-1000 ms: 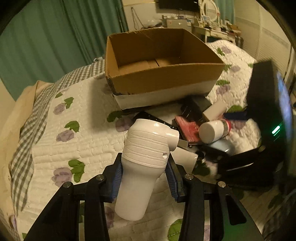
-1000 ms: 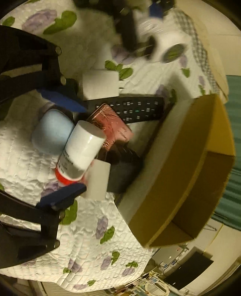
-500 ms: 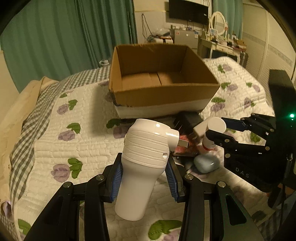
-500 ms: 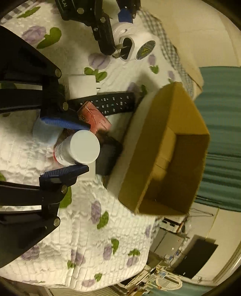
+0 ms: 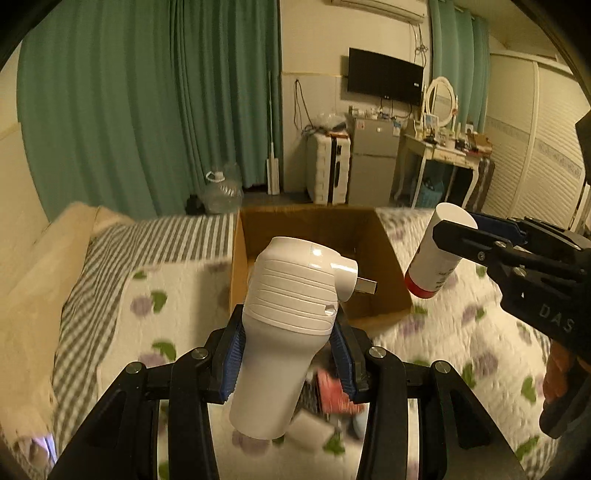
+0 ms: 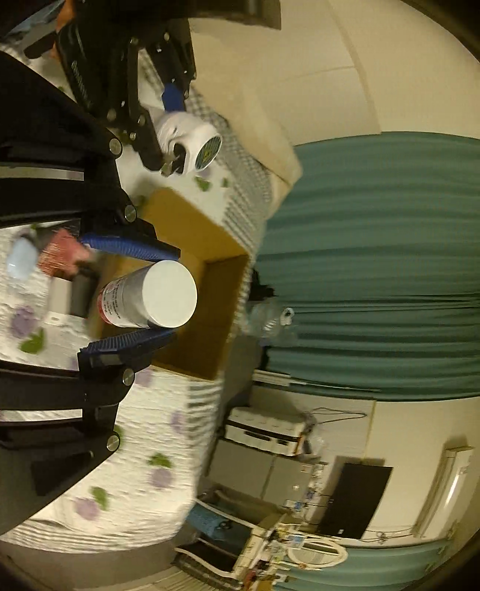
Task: Organize rigid objects
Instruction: 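Lower hair dryer and pill bottle into the box and open both grippers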
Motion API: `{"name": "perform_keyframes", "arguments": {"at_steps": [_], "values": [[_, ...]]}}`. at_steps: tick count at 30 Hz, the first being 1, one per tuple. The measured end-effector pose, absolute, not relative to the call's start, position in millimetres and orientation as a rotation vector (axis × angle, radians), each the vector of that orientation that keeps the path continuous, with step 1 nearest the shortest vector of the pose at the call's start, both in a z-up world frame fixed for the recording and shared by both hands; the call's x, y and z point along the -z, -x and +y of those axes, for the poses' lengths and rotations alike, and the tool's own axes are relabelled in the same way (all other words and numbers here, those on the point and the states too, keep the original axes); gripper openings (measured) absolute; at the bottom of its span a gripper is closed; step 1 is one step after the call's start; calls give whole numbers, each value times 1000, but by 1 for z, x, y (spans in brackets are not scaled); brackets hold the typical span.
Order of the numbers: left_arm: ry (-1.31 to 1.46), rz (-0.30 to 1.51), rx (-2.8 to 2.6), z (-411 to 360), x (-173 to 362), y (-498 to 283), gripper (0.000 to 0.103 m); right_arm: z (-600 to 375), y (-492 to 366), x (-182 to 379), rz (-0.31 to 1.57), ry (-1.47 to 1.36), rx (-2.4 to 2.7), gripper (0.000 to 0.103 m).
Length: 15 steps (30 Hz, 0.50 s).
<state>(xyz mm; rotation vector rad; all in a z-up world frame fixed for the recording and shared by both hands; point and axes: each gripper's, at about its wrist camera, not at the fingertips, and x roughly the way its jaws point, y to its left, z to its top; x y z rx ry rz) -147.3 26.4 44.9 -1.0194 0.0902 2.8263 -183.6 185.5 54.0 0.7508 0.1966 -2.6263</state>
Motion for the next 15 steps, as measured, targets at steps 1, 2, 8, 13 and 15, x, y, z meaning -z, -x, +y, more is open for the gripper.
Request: {"name": "perform_keyframes", "arguments": {"at_steps": [1,2,8,13,15], "values": [[1021,86,-2829,26,-45,154,44,182,194,-56,208,-754,2629,36],[1022,86,-2836,26,-43,166,44,180,202,-55,212,-761,2629,36],[1097,96,-2831,28,-12,225,44,167,261,-11,214,-917,2587,36],[1188,128,-2810,29,29,255,44,163,298,36,209,-1031,2547,36],[1203,124,-2805,29,40,262,44,165,306,47,219,-1047,2542,36]]}}
